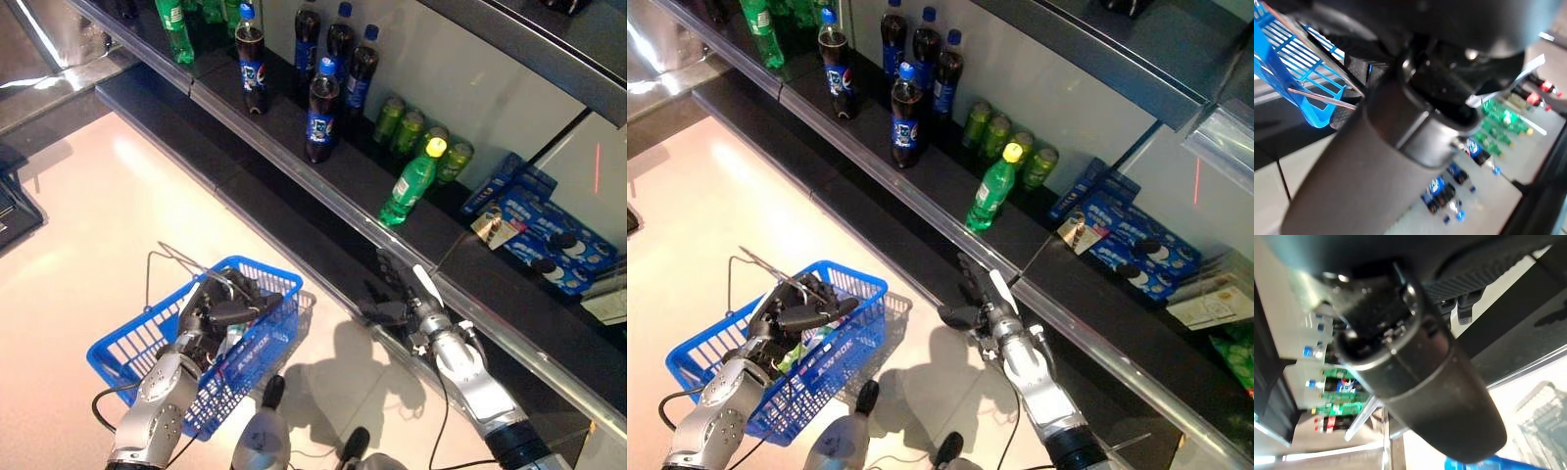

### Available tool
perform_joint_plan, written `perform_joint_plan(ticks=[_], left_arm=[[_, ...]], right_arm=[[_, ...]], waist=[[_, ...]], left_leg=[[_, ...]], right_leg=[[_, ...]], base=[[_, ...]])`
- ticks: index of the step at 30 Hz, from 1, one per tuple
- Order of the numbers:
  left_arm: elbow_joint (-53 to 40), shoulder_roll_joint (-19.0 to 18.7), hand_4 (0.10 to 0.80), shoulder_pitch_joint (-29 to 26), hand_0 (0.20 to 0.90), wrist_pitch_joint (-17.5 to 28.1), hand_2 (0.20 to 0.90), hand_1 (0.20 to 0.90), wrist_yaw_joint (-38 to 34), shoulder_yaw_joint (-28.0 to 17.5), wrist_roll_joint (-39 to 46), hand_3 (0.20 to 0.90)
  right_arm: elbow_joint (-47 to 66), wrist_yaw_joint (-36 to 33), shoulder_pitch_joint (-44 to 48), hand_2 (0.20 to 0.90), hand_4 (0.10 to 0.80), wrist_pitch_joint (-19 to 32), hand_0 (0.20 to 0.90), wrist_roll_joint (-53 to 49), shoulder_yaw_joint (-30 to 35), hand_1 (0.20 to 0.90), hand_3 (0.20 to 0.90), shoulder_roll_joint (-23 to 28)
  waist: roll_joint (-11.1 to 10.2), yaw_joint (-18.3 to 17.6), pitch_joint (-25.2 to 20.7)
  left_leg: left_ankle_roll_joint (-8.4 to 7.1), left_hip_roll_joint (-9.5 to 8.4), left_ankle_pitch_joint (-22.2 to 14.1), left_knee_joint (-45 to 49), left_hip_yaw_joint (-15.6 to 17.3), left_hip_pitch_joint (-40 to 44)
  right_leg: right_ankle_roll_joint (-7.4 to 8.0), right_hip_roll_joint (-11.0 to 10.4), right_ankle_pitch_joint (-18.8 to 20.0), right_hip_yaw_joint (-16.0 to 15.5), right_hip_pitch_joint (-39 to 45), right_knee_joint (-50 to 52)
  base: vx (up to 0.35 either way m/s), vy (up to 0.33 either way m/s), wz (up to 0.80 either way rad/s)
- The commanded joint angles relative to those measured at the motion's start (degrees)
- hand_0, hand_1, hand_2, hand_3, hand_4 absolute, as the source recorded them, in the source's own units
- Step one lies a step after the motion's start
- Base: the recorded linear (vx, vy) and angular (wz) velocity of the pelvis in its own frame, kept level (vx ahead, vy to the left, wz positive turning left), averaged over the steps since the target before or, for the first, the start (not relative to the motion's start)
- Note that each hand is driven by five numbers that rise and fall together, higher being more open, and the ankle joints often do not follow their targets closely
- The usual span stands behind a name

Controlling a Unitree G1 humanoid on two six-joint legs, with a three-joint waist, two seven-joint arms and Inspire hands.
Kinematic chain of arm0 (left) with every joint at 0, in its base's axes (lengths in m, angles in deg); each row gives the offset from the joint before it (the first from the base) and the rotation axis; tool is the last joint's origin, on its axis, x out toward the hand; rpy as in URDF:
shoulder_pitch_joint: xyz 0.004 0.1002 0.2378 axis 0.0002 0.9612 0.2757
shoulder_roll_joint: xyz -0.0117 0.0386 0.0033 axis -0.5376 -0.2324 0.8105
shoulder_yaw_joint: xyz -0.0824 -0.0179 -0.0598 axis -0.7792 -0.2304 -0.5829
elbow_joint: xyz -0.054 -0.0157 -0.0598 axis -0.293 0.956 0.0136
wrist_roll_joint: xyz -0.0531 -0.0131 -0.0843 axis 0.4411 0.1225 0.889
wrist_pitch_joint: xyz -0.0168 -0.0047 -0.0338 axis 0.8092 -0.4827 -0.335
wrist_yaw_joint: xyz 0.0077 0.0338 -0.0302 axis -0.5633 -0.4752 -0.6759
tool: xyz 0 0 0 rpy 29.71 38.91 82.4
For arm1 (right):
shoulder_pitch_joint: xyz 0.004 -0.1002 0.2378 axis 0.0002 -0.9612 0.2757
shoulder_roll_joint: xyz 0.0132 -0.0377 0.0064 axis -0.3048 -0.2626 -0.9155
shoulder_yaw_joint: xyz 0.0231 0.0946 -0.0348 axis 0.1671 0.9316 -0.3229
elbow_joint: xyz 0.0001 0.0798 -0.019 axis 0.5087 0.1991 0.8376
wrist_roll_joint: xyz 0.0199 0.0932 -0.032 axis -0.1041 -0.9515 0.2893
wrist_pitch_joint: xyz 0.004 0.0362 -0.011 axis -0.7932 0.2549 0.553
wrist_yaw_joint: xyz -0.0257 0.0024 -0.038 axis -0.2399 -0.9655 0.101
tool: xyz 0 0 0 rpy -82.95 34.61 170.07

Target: Pick up the drink and place into the basket.

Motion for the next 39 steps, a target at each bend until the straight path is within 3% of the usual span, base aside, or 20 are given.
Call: perform_joint_plan(ticks=[1, 13, 19, 28, 39], left_arm=[[-4.95, 0.27, 0.100, -2.46, 0.300, 17.24, 0.300, 0.300, -0.25, -3.36, -5.21, 0.200], [14.30, 1.88, 0.100, -0.13, 0.300, 18.40, 0.300, 0.300, -6.96, -6.30, -11.63, 0.200], [27.15, 3.35, 0.100, 1.75, 0.300, 19.62, 0.300, 0.300, -6.80, -6.86, -13.26, 0.200], [45.55, 5.50, 0.100, 1.17, 0.300, 20.73, 0.300, 0.300, -6.37, -5.77, -17.62, 0.200], [51.90, 5.86, 0.100, -0.02, 0.300, 20.70, 0.300, 0.300, -6.08, -3.96, -16.89, 0.200]], right_arm=[[-2.52, -3.10, -2.78, 0.900, 0.800, 7.32, 0.900, -1.05, -0.11, 0.900, 0.900, 2.32], [-13.57, -5.89, -9.41, 0.900, 0.800, 10.84, 0.900, -3.99, 3.43, 0.900, 0.900, -0.59], [-22.27, -6.37, -11.39, 0.900, 0.800, 12.20, 0.900, -4.82, 6.53, 0.900, 0.900, -2.04], [-45.69, -3.01, -10.21, 0.900, 0.800, 15.28, 0.900, -4.97, 11.00, 0.900, 0.900, -2.51], [-51.58, -0.60, -8.54, 0.900, 0.800, 15.03, 0.900, -2.85, 9.98, 0.900, 0.900, -1.75]], waist=[[4.07, -0.71, -16.27], [5.26, -4.15, -16.25], [5.42, -5.20, -16.25], [5.80, -5.74, -16.58], [6.17, -5.05, -16.44]], left_leg=[[-1.43, 3.43, -6.23, -0.27, 5.74, 4.12], [-1.72, 3.65, -6.83, -0.27, 7.57, 4.83], [-2.02, 3.84, -7.07, -0.27, 8.55, 5.23], [-2.64, 4.75, -7.39, -0.07, 9.62, 6.22], [-3.59, 5.09, -6.99, 0.51, 7.98, 5.98]], right_leg=[[2.51, -1.58, 2.10, -0.20, -2.49, 1.30], [2.69, -1.65, 1.88, 1.29, -2.99, 1.47], [2.61, -1.61, 1.93, 1.30, -2.92, 1.34], [1.09, -0.09, 0.64, 1.61, -2.70, 1.91], [-0.78, 2.20, -0.57, 1.08, -2.17, 1.85]], base=[[-0.024, -0.012, -0.07], [-0.007, 0.000, -0.07], [-0.006, -0.016, -0.10], [-0.007, -0.030, 0.02], [-0.002, -0.039, -0.02]])
